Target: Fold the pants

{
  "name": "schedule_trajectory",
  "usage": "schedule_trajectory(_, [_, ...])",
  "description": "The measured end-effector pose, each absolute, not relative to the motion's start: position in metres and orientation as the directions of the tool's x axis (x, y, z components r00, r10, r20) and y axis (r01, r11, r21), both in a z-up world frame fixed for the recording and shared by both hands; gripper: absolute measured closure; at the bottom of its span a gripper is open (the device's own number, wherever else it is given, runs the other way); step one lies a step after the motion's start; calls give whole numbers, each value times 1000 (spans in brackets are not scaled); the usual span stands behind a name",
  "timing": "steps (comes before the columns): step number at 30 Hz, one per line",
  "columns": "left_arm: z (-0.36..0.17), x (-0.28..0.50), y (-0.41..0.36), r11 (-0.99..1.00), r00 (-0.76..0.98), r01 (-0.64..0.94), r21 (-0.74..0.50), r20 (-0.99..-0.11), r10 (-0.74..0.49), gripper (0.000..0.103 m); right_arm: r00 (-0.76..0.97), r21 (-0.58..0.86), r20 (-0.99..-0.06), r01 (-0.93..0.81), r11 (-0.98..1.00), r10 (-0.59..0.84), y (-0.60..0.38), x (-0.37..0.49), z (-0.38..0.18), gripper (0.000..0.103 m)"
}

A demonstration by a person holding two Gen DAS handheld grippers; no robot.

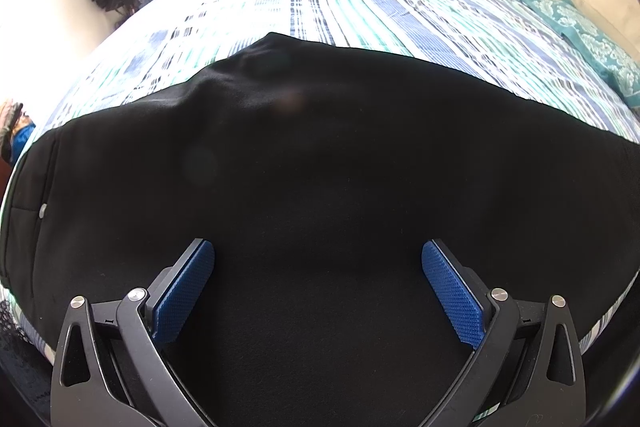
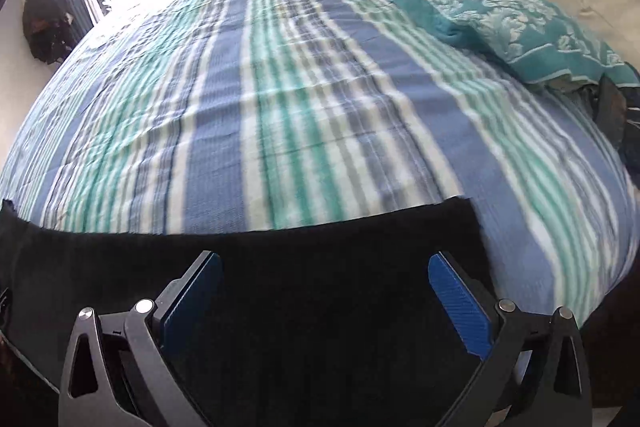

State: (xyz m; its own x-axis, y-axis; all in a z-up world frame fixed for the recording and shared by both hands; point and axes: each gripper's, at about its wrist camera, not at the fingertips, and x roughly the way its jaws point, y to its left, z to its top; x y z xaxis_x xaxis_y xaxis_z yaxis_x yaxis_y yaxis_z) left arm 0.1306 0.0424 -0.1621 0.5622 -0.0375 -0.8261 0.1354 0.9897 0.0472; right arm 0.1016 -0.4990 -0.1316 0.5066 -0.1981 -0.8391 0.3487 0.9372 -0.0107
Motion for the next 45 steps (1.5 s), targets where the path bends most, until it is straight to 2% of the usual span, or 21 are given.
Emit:
schedule_trajectory(2, [-162, 131, 42, 990, 564, 134, 50, -825, -34, 0, 530, 8, -816, 411, 911, -232, -539, 87, -114, 1])
schedule_trajectory(4, [-163, 130, 42, 990, 565, 132, 51, -824, -33, 0, 561, 101, -803, 459, 883, -200, -576, 70, -102, 1])
schedule_trajectory(7, [-163, 130, 41, 990, 566, 130, 52, -824, -31, 0, 624, 324, -781, 437, 839, -23, -610, 47, -105, 1])
schedule_trajectory(9, [-163, 130, 41, 990, 566, 131, 52, -824, -31, 0, 633, 434, -766, 386, 814, 108, -615, 42, -115, 5])
schedule_trajectory(10, [-163, 130, 41, 990, 566, 131, 52, -824, -31, 0, 623, 462, -767, 370, 806, 153, -614, 42, -123, 11])
schedule_trajectory(14, [-163, 131, 41, 990, 565, 131, 52, -824, -31, 0, 563, 466, -795, 327, 822, 227, -602, 46, -145, 22])
schedule_trajectory(18, [-163, 131, 42, 990, 566, 128, 52, -824, -30, 0, 516, 432, -825, 311, 846, 232, -599, 57, -161, 24])
schedule_trajectory(24, [-164, 130, 42, 992, 572, 119, 52, -820, -26, 0, 463, 534, -787, 183, 825, 407, -586, 74, -172, 26])
schedule_trajectory(27, [-164, 130, 42, 992, 576, 113, 53, -817, -22, 0, 468, 614, -743, 189, 766, 479, -587, 78, -179, 30])
schedule_trajectory(30, [-164, 130, 42, 993, 577, 109, 54, -817, -19, 0, 466, 608, -757, 246, 755, 458, -590, 80, -185, 52])
schedule_trajectory(32, [-164, 130, 42, 993, 578, 109, 53, -816, -20, 0, 467, 607, -766, 297, 737, 442, -596, 80, -188, 81])
schedule_trajectory(35, [-163, 130, 43, 993, 578, 111, 50, -816, -24, 0, 485, 630, -747, 294, 719, 455, -587, 77, -184, 89])
schedule_trajectory(37, [-163, 129, 43, 993, 578, 112, 47, -816, -27, 0, 532, 690, -685, 253, 678, 498, -574, 73, -174, 89])
schedule_trajectory(40, [-161, 130, 44, 993, 573, 111, 36, -819, -34, 0, 616, 808, -532, 164, 566, 581, -549, 64, -154, 89])
schedule_trajectory(45, [-151, 131, 53, 995, 548, 99, -28, -833, -78, 1, 627, 918, -321, 22, 396, 710, -469, 70, -128, 89])
